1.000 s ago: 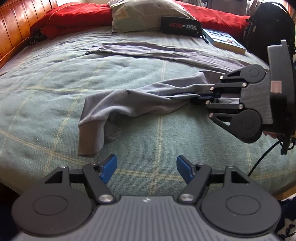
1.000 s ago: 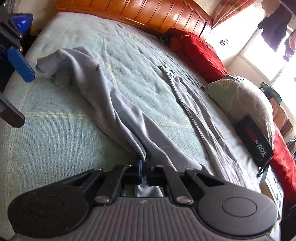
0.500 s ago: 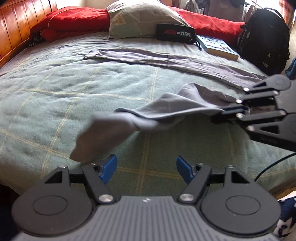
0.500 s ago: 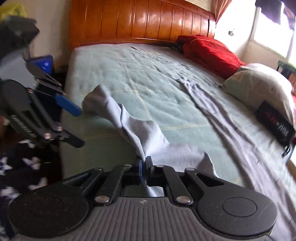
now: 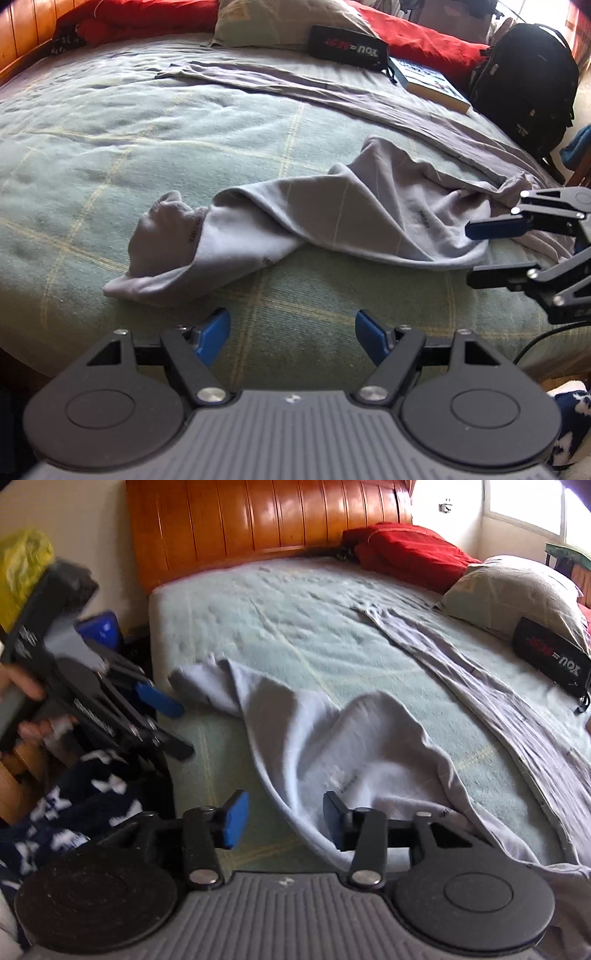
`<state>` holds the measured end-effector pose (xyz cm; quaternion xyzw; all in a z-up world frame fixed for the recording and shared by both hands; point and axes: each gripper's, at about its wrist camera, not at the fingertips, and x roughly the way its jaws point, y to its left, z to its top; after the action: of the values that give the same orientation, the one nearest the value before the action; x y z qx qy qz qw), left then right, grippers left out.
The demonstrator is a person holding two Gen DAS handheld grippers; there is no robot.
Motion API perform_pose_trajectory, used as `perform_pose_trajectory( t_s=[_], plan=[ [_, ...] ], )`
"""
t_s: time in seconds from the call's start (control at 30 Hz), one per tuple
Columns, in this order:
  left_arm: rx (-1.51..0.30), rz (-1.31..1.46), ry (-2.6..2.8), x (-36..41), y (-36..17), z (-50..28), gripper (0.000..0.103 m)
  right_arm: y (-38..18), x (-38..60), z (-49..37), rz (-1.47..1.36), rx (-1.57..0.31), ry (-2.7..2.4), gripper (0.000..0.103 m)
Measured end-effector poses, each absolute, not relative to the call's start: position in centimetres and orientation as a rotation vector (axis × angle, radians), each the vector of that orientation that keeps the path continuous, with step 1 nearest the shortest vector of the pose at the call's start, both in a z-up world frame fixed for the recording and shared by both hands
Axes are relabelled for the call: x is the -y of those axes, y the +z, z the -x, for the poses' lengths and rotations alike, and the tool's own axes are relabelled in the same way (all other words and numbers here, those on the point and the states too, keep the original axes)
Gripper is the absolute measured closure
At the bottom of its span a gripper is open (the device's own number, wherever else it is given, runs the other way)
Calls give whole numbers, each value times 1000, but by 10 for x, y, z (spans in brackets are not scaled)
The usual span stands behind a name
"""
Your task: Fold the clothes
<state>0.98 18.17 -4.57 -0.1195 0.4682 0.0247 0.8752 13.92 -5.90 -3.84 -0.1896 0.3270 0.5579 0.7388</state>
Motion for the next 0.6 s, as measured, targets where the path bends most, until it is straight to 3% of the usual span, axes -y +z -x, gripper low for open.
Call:
perform_pose_trajectory(
  t_s=[0.27,0.6],
  plan=[
    [-883,431,38,-209,-58,-29,24,-36,53,-142,351,-704,1210,41],
    [-737,923,-4,-276,-79,-29,20,-49,66,-155,267,-761,1152,34]
  ],
)
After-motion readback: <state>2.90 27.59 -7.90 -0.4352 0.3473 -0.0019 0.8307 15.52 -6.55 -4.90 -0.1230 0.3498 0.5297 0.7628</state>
